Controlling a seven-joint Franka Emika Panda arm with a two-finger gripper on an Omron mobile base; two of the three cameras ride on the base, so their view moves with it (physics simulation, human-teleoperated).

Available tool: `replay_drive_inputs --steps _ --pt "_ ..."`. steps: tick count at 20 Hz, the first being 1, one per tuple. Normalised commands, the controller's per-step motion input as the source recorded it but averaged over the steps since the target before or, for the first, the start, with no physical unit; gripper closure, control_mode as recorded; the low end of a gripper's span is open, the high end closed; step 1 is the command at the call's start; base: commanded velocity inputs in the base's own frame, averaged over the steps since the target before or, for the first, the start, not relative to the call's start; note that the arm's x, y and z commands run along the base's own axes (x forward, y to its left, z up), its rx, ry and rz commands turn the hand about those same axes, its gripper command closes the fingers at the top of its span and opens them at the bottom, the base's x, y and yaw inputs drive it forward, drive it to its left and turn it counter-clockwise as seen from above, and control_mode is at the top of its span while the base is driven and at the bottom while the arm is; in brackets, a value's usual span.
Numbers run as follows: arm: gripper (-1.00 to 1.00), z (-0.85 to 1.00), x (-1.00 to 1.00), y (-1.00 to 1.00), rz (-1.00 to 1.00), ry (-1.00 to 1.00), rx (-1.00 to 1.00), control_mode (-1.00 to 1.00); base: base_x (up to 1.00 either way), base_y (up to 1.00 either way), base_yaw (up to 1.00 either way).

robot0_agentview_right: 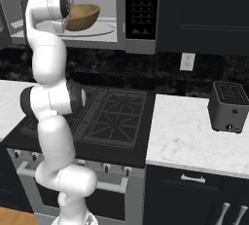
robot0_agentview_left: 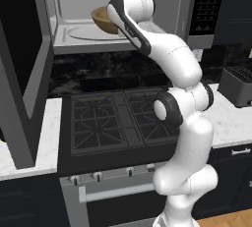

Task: Open the microwave, place the bowl with waffle inside the microwave, then close the microwave door and turn it on.

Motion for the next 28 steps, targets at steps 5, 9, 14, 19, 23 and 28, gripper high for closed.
replay_drive_inputs --steps 5,9,14,19,23,28 --pt "-1.0 0.0 0.72 0.05 0.0 -0.04 0.0 -1.0 0.0 0.0 0.0" --pt "-1.0 0.0 0.31 0.01 0.0 -0.17 0.0 -1.0 0.0 0.0 0.0" --pt "-1.0 -0.15 -0.13 -0.01 0.0 -0.45 0.01 -1.0 0.0 0.0 0.0" --pt "-1.0 -0.46 -0.95 -0.07 0.0 -0.54 0.02 -1.0 0.0 0.0 0.0" --pt "-1.0 -0.98 -1.0 -0.35 0.0 -0.39 0.0 -1.0 0.0 0.0 0.0" --pt "-1.0 -0.65 -1.0 -0.48 0.03 -0.39 0.09 -1.0 0.0 0.0 0.0"
